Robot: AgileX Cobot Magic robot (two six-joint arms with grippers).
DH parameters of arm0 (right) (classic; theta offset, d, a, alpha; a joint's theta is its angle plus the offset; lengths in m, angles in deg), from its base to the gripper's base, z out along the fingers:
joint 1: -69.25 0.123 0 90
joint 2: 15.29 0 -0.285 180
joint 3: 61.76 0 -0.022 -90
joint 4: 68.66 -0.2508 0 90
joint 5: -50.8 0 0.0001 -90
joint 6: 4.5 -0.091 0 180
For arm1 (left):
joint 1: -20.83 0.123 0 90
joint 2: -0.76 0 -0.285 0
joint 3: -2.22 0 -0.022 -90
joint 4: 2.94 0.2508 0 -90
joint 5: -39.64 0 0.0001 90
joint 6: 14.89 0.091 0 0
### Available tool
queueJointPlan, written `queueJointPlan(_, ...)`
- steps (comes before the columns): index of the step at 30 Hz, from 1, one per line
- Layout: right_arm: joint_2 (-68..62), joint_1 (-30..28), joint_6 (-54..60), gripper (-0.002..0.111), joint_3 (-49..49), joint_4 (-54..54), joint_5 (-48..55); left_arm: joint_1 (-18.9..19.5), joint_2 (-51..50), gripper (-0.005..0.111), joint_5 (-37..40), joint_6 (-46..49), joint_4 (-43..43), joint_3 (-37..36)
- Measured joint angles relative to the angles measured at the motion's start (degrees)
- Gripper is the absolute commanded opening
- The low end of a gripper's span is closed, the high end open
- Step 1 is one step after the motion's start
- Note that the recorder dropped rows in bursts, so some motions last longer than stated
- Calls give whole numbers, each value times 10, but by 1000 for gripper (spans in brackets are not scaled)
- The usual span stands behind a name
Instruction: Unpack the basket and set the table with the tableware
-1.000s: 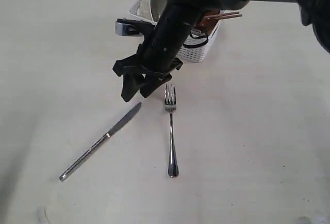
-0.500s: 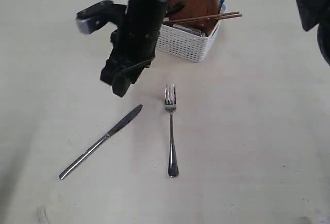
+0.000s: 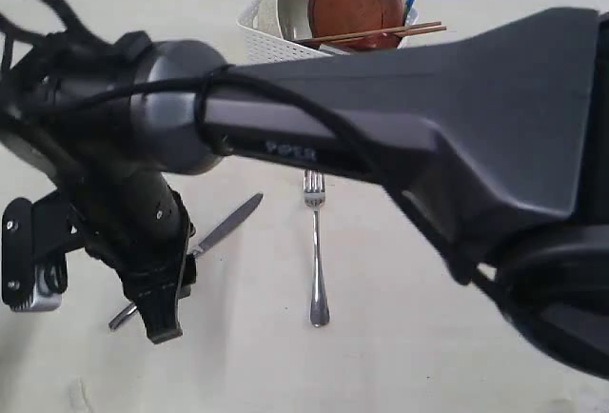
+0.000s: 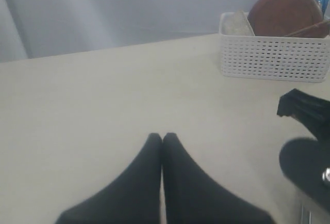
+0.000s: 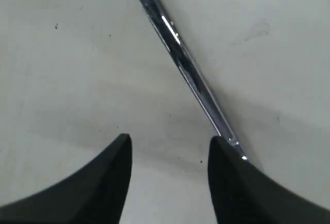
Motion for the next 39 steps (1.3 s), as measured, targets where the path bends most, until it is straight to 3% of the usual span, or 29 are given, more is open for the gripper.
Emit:
queueJointPlan(12,-32,9,4,45,0,34,-84,0,0,0,0,0,0,0)
queueJointPlan(19,-49,9,5,44,0,37,-82,0,0,0,0,0,0,0)
queueJointPlan(20,-49,9,5,43,0,37,-81,0,0,0,0,0,0,0)
queueJointPlan(25,-49,8,5,14,0,41,-77,0,0,0,0,0,0,0)
queueJointPlan(29,-49,8,5,3,0,43,-60,0,0,0,0,0,0,0)
queueJointPlan(34,-43,-17,-96,5,0,29,-24,0,0,0,0,0,0,0)
queueJointPlan(39,0,-121,-334,42,0,-168,-19,0,0,0,0,0,0,0)
